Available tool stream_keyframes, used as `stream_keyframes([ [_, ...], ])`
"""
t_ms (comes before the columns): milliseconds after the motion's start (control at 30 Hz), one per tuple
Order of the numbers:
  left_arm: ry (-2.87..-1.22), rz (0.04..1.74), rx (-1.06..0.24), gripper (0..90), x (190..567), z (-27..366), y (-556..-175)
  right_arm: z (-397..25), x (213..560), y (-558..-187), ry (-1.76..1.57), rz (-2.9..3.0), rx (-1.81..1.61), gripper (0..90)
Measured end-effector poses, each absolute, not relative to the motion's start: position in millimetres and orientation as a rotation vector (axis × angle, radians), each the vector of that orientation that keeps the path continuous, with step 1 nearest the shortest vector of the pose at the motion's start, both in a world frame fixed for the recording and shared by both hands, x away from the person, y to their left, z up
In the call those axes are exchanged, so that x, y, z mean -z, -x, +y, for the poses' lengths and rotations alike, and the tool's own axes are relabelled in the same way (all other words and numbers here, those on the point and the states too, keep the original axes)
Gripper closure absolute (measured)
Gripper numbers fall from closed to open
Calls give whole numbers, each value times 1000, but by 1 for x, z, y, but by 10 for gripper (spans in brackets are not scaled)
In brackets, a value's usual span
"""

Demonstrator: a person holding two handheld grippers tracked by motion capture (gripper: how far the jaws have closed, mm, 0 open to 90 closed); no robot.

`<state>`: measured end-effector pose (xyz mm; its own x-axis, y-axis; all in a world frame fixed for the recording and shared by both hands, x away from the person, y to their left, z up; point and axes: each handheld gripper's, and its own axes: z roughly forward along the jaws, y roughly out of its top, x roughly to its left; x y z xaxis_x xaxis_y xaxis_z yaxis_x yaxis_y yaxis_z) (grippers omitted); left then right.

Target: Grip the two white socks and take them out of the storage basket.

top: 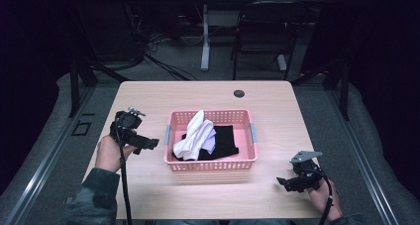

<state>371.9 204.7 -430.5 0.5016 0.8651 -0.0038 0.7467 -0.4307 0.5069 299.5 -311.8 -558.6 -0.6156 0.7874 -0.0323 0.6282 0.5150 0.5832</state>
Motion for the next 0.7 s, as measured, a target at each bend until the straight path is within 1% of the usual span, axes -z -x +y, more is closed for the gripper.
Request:
stream_keyframes([
  [200,-2313,1281,-344,0,425,190,-382,-312,559,-299,-1188,2465,-772,145],
  [233,-2344,1258,-338,0,425,181,-388,-312,559,-299,-1187,2465,-772,145],
  [600,-2411,1188,-269,0,435,149,-412,-312,559,-300,-1186,2468,-771,145],
  [700,-2427,1175,-268,0,438,142,-417,-313,558,-299,-1182,2468,-763,145],
])
